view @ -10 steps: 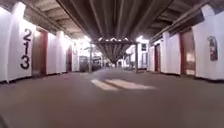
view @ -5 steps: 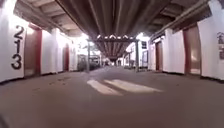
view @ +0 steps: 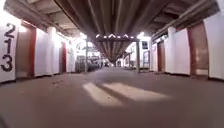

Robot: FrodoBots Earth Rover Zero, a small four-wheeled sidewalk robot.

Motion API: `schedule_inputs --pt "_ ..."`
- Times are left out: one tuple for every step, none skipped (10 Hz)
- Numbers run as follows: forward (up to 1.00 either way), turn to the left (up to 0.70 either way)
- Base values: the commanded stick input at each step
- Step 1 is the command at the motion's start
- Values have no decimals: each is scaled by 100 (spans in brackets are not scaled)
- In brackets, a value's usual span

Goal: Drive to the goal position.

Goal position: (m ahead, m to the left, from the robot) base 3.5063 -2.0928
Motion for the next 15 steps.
schedule_inputs --pt "85 0" --pt "85 0" --pt "85 0" --pt "85 0" --pt "85 0" --pt "85 0" --pt "85 0" --pt "85 0" --pt "85 0" --pt "85 0" --pt "85 0" --pt "85 0" --pt "85 0" --pt "85 0" --pt "85 0"
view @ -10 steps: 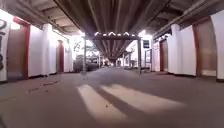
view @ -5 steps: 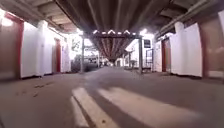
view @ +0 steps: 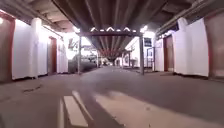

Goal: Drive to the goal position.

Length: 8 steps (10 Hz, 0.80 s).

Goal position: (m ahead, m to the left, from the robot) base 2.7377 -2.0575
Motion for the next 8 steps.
schedule_inputs --pt "85 0" --pt "85 0" --pt "85 0" --pt "85 0" --pt "85 0" --pt "85 0" --pt "85 0" --pt "85 0"
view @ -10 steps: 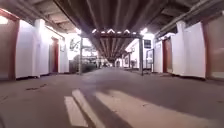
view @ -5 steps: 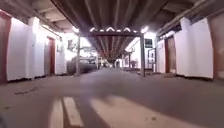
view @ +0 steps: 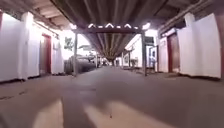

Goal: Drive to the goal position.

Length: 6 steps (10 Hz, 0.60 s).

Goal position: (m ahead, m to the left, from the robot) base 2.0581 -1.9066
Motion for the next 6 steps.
schedule_inputs --pt "85 0" --pt "85 0" --pt "85 0" --pt "85 0" --pt "85 0" --pt "85 0"
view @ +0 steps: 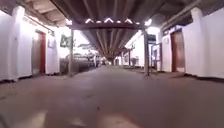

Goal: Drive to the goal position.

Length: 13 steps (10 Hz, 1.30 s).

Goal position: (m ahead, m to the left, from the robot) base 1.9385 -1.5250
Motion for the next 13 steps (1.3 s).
schedule_inputs --pt "85 0" --pt "85 0" --pt "85 0" --pt "85 0" --pt "85 0" --pt "85 0" --pt "85 0" --pt "85 0" --pt "85 0" --pt "85 0" --pt "85 0" --pt "85 0" --pt "85 0"
